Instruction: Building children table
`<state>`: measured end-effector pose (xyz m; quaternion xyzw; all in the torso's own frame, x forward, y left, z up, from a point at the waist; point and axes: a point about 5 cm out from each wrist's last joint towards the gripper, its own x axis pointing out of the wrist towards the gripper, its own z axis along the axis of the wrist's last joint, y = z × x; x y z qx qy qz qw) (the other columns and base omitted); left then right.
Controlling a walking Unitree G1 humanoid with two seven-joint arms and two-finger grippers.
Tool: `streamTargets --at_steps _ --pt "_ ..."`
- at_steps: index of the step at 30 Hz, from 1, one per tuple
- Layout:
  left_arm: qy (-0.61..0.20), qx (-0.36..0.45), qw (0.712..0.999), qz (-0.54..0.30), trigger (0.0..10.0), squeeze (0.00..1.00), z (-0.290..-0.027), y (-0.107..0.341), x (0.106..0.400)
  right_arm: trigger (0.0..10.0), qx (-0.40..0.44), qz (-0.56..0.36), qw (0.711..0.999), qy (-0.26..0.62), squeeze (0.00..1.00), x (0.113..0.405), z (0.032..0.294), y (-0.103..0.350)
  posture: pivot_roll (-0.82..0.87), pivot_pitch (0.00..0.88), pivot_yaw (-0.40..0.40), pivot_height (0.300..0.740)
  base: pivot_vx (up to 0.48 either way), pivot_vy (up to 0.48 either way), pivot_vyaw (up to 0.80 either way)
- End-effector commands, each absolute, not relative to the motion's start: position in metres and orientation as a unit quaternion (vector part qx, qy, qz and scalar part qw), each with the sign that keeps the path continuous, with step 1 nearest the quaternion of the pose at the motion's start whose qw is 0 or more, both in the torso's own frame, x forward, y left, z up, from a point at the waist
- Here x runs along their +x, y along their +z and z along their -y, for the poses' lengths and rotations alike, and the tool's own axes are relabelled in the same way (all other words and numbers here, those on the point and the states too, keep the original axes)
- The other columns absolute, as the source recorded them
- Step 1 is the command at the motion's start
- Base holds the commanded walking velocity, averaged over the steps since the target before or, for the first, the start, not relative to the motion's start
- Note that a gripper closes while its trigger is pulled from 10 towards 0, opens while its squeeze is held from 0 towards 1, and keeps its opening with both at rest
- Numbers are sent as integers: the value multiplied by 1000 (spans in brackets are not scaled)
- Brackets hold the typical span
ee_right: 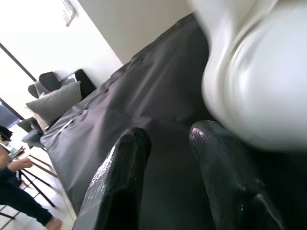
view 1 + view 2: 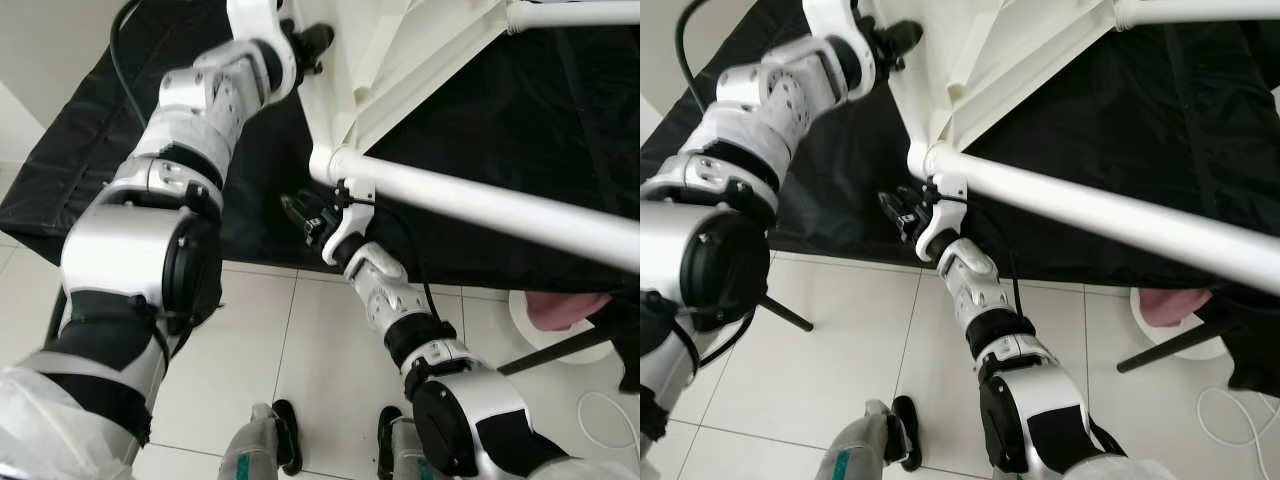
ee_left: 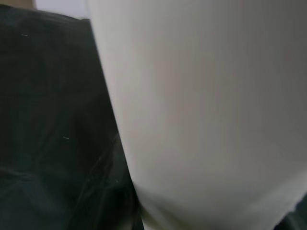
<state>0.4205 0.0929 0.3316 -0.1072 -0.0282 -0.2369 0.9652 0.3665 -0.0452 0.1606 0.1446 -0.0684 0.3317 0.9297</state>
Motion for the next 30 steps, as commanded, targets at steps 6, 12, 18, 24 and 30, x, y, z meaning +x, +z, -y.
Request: streamTargets --at_steps 6,12,18,24,30 --pt "-25 -83 992 93 10000 0 -177 329 417 10000 131 28 956 260 0 360 96 126 -40 177 92 740 0 0 0" --pt "-2 -79 994 81 10000 1000 -189 314 415 10000 125 21 960 249 0 357 104 121 -42 179 92 740 0 0 0" --pt "23 -64 994 85 10000 1000 -199 302 408 10000 115 15 963 242 0 354 110 117 -50 183 92 740 0 0 0" --pt "-7 -34 994 103 10000 0 -189 298 403 10000 112 45 963 242 0 349 118 122 -47 186 90 740 0 0 0" --pt "-55 -20 993 98 10000 0 -180 280 396 10000 89 47 976 194 0 330 147 106 -52 194 94 740 0 0 0"
